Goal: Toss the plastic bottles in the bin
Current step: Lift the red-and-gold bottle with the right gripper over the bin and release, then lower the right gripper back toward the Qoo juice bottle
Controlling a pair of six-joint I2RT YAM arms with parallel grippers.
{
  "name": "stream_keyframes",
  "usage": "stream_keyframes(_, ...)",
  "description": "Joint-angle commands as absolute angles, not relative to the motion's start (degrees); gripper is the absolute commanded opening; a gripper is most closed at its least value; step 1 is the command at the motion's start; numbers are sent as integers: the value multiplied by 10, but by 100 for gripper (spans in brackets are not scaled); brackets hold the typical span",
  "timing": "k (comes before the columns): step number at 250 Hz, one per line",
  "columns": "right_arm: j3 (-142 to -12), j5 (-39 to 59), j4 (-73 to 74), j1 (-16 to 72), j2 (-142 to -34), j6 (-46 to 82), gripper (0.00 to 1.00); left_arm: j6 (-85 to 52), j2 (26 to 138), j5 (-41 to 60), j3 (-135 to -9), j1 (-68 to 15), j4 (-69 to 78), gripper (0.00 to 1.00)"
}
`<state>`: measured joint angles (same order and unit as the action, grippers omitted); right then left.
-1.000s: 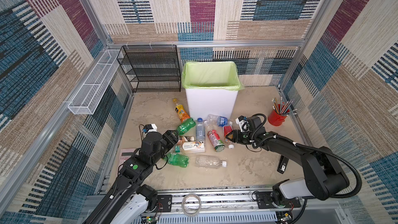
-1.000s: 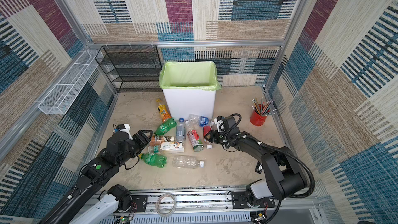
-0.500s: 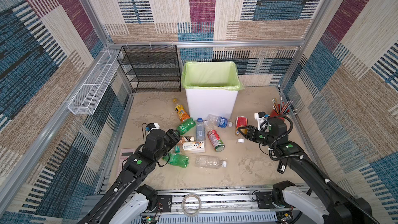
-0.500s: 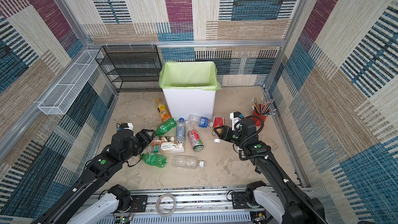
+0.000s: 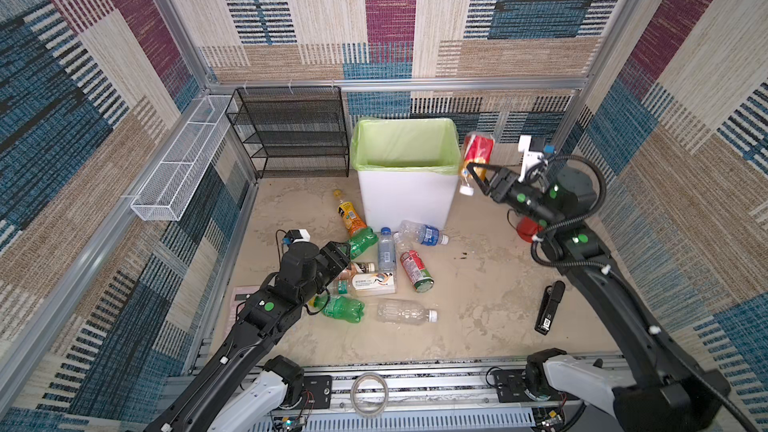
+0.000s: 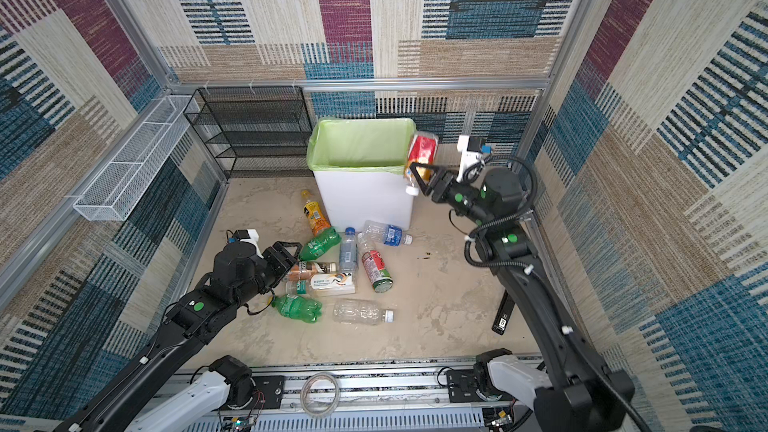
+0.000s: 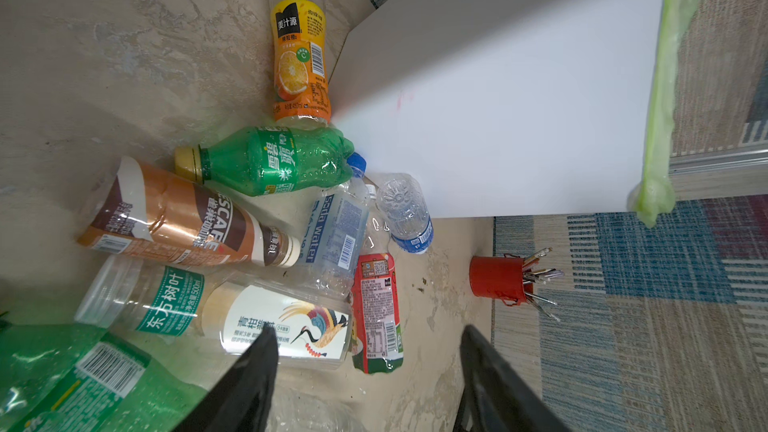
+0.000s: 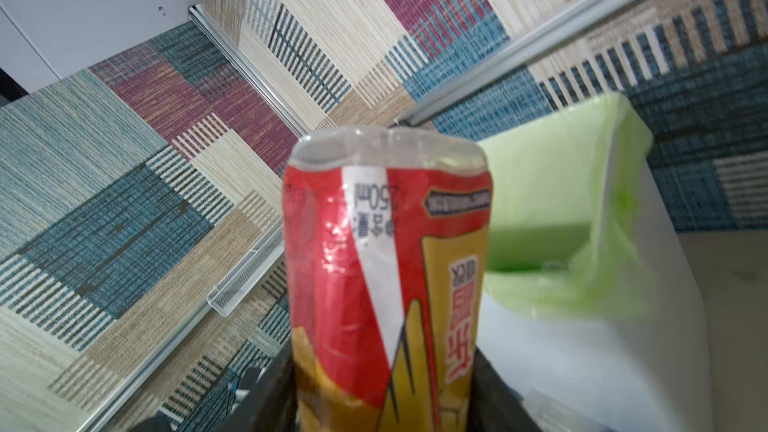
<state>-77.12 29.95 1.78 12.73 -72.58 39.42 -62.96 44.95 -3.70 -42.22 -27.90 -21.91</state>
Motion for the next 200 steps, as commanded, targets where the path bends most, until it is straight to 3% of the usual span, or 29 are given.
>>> stream_keyframes(1,-1022,311,-5,131,-868,389,70,-619,440,-40,-427,-279,-215,70)
stream_keyframes(43,-1491,278,-215,128,-1063,349,94,-618,422,-53,-427,-279,-229,70)
stream_keyframes(53,-1557,276,-238,124,-1084,354,100,-619,419,-56,-424,-279,-227,70)
stream_keyframes(68,-1576,273,-246,118,-1078,359,100,-619,417,-59,-422,-279,-226,70)
stream_keyframes(85,-1502,260,-217,118,-1022,344,98,-618,418,-60,-422,-279,-226,70)
stream_keyframes(116,-1243,219,-113,110,-866,333,93,-616,422,-59,-422,-279,-228,70)
stream_keyframes(144,-1105,219,-151,104,-797,323,90,-621,424,-57,-415,-279,-226,70)
stream_keyframes(200,-706,226,-168,103,-643,341,82,-629,417,-55,-406,-279,-240,70)
